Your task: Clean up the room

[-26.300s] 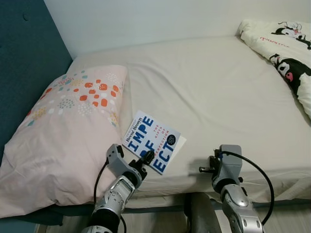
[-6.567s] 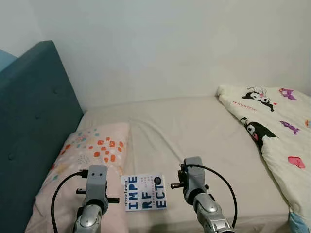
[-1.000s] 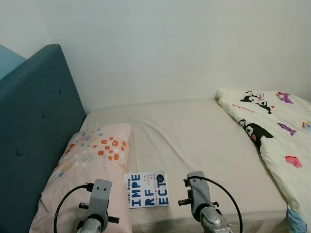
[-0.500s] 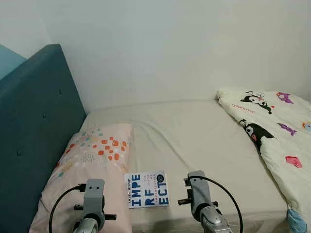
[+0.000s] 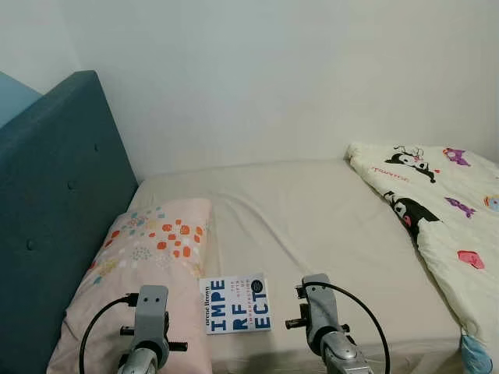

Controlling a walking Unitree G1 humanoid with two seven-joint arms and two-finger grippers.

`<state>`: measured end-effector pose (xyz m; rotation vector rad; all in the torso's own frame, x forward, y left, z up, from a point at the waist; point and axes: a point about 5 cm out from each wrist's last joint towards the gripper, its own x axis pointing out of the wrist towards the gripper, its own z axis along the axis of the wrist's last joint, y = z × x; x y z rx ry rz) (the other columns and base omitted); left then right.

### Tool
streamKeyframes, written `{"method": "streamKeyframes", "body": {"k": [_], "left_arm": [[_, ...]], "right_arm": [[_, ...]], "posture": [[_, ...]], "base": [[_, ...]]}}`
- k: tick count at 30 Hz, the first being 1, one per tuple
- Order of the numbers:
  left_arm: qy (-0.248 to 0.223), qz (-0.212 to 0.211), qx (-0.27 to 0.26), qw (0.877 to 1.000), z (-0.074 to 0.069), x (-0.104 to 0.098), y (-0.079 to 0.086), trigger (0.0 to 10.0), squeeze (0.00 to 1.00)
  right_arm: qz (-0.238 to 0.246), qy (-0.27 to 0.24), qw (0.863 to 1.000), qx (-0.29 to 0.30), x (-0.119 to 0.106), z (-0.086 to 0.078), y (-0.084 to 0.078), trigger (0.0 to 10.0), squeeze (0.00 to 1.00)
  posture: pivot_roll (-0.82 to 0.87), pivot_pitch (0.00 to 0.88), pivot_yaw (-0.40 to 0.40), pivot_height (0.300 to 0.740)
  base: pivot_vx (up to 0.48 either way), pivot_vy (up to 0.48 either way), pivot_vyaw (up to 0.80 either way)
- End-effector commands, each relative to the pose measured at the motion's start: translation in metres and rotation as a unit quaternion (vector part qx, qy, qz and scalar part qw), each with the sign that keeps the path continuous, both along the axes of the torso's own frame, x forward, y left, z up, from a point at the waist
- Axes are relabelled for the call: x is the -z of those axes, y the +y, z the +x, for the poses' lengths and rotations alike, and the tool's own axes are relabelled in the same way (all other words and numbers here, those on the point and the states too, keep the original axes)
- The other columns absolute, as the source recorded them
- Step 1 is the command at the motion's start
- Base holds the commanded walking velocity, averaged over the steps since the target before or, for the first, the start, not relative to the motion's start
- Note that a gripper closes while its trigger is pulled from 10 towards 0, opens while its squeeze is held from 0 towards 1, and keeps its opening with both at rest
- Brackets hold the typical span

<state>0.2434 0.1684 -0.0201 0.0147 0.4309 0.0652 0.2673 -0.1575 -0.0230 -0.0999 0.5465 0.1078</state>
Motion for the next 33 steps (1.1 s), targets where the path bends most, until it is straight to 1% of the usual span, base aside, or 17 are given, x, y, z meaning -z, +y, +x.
{"method": "streamKeyframes", "body": {"k": [1, 3, 5, 8, 12, 16, 19, 20, 26, 29, 33], "left_arm": [[-0.005, -0.003, -0.002, 1.0, 0.0014, -0.0014, 0.0005, 10.0, 0.0], [0.0, -0.015, -0.002, 1.0, 0.001, -0.0005, -0.0005, 10.0, 0.0], [0.002, -0.019, -0.001, 1.0, 0.0009, -0.0002, -0.001, 10.0, 0.0], [-0.003, -0.037, 0.0, 0.999, 0.0015, -0.0025, -0.005, 10.0, 0.0], [-0.004, -0.048, 0.003, 0.999, 0.0015, -0.0039, -0.0076, 10.0, 0.0], [-0.008, -0.047, 0.001, 0.999, 0.0016, -0.0048, -0.0072, 10.0, 0.0], [-0.017, -0.022, 0.006, 1.0, 0.0022, -0.0064, -0.0049, 10.0, 0.0], [-0.018, -0.02, 0.008, 1.0, 0.0023, -0.0065, -0.0046, 10.0, 0.0], [-0.01, -0.025, 0.016, 1.0, 0.0022, -0.0048, -0.0046, 10.0, 0.0], [-0.015, -0.031, 0.018, 0.999, 0.0026, -0.0062, -0.0058, 10.0, 0.0], [-0.018, -0.026, 0.023, 0.999, 0.002, -0.0076, -0.0071, 10.0, 0.0]], "right_arm": [[0.004, 0.0, 1.0, 0.003, -0.0002, 0.0003, 0.0019, 10.0, 0.0], [0.004, -0.001, 1.0, 0.001, -0.0006, 0.0009, 0.0017, 10.0, 0.0], [0.003, -0.002, 1.0, -0.001, -0.0011, 0.0012, 0.0018, 10.0, 0.0], [0.006, -0.005, 1.0, 0.0, -0.0013, 0.0011, 0.0023, 10.0, 0.0], [0.0, -0.004, 1.0, -0.005, -0.0014, 0.0015, 0.0028, 10.0, 0.0], [0.001, -0.005, 1.0, -0.014, -0.0018, 0.0017, 0.0046, 10.0, 0.0], [0.001, -0.007, 1.0, -0.013, -0.0021, 0.0018, 0.0051, 10.0, 0.0], [0.002, -0.007, 1.0, -0.011, -0.0019, 0.0017, 0.0051, 10.0, 0.0], [0.008, -0.005, 1.0, -0.005, -0.0015, 0.0012, 0.0043, 10.0, 0.0], [0.008, -0.006, 1.0, -0.001, -0.0018, 0.0014, 0.0032, 10.0, 0.0], [0.008, -0.008, 1.0, 0.002, -0.0022, 0.0017, 0.0022, 10.0, 0.0]], "posture": [[-0.02, 0.035, 0.015, 0.74], [-0.03, 0.035, 0.019, 0.74], [-0.03, 0.036, 0.019, 0.74], [-0.03, 0.036, 0.017, 0.74], [-0.03, 0.04, 0.016, 0.74], [-0.03, 0.041, 0.016, 0.74], [-0.03, 0.041, 0.018, 0.74], [-0.03, 0.041, 0.018, 0.74], [-0.03, 0.044, 0.02, 0.74], [-0.03, 0.045, 0.022, 0.74], [-0.03, 0.048, 0.021, 0.74]], "base": [[0.0, 0.0, 0.0], [0.0, 0.0, 0.0], [0.0, 0.0, 0.0], [0.0, 0.0, 0.0], [0.0, 0.0, 0.0], [0.0, 0.0, 0.0], [0.0, 0.0, 0.0], [0.0, 0.0, 0.0], [0.0, 0.0, 0.0], [0.0, 0.0, 0.0], [0.0, 0.0, 0.0]]}}
